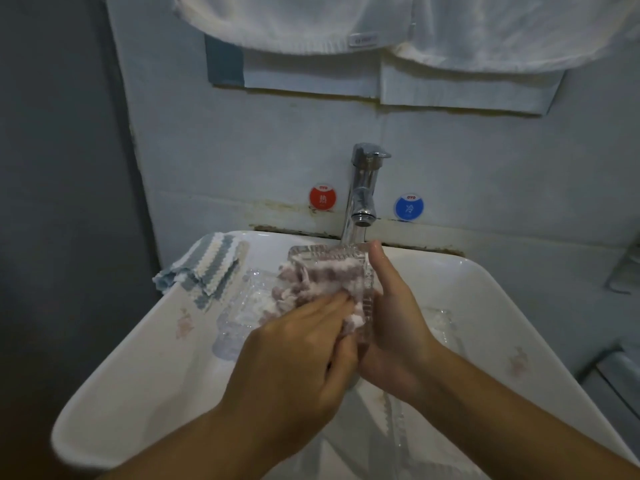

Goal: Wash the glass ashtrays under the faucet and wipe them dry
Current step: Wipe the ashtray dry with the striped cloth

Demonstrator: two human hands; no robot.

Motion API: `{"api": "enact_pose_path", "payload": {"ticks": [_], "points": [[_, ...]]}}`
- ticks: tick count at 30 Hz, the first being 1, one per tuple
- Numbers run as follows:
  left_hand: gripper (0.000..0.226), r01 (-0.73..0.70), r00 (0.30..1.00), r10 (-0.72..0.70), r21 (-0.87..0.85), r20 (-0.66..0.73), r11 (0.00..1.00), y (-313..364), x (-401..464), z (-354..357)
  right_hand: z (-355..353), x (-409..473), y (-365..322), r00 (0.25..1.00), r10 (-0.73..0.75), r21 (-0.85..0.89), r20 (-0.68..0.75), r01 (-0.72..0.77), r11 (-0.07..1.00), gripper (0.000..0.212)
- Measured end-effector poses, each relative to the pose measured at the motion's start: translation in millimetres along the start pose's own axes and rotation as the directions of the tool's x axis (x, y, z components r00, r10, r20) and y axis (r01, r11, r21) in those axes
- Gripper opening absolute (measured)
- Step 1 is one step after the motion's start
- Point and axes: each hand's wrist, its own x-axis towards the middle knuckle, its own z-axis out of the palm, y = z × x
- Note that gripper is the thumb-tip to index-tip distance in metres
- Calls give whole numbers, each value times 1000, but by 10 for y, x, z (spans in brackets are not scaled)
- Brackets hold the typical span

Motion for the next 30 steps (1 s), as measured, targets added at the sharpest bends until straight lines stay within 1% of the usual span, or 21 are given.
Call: {"api": "enact_pose_path", "payload": {"ticks": [2, 5, 7, 10, 11, 12, 13, 16, 19, 21, 22, 23, 24, 25, 26, 27, 28, 29, 30], "points": [[31, -23, 999, 24, -76, 22, 997, -16, -17, -26, -40, -2, -7, 1000, 20, -17, -3, -20, 1000, 84], [19, -34, 999, 36, -69, 20, 997, -33, -30, -38, -84, -16, -41, 999, 39, -7, 15, -39, 999, 82], [16, -6, 1000, 6, -9, -11, 1000, -37, -27, -70, -65, -30, -57, 998, 43, 2, 35, -43, 999, 82], [17, 17, 999, -10, 162, -47, 987, 6, -13, -99, -41, -31, -64, 999, 28, -23, 44, -27, 999, 83], [18, 17, 999, -8, 191, -49, 981, 12, -9, -80, -37, -28, -59, 999, 21, -38, 46, -19, 999, 83], [18, 13, 999, -5, 184, -43, 983, 9, -10, -52, -41, -25, -54, 999, 17, -45, 44, -15, 999, 81], [19, 8, 1000, -4, 135, -31, 991, -2, -8, -23, -40, -22, -51, 999, 15, -47, 43, -13, 999, 79], [25, 41, 999, -40, -88, 12, 995, -42, 22, 35, -56, -10, -26, 999, 23, -32, 23, -22, 999, 74], [32, 104, 994, -107, -242, -2, 965, -76, 24, 103, -89, 22, -2, 999, 23, -78, -37, -26, 997, 78], [38, 193, 980, -200, -411, 28, 891, -58, 34, 101, -117, 45, 23, 999, 0, -117, -40, -5, 993, 82], [39, 257, 963, -260, -515, 67, 818, -31, 55, 64, -111, 44, 40, 999, -10, -129, -31, 6, 992, 81], [40, 329, 938, -324, -621, 125, 711, -6, 77, 30, -99, 43, 61, 1000, -15, -133, -15, 13, 991, 78], [38, 396, 904, -380, -725, 198, 563, 20, 103, 4, -79, 36, 84, 1000, -8, -131, -1, 8, 991, 74], [37, 449, 867, -412, -796, 279, 406, 20, 126, 2, -57, 31, 102, 1000, 2, -124, 4, -1, 992, 71], [38, 482, 838, -428, -827, 340, 288, 16, 137, 3, -33, 25, 113, 1000, 10, -120, -4, -10, 993, 72], [39, 493, 826, -431, -838, 364, 236, 11, 136, 9, -28, 30, 116, 1000, 12, -121, -11, -13, 993, 74], [37, 481, 834, -424, -841, 352, 248, 9, 130, 14, -36, 35, 112, 1000, 8, -129, -15, -10, 992, 76], [34, 458, 858, -407, -826, 314, 329, -8, 119, 26, -51, 40, 98, 1000, -2, -135, -16, 0, 991, 78], [33, 421, 889, -376, -789, 262, 446, -26, 104, 28, -63, 35, 76, 1000, -9, -136, -15, 7, 991, 80]]}}
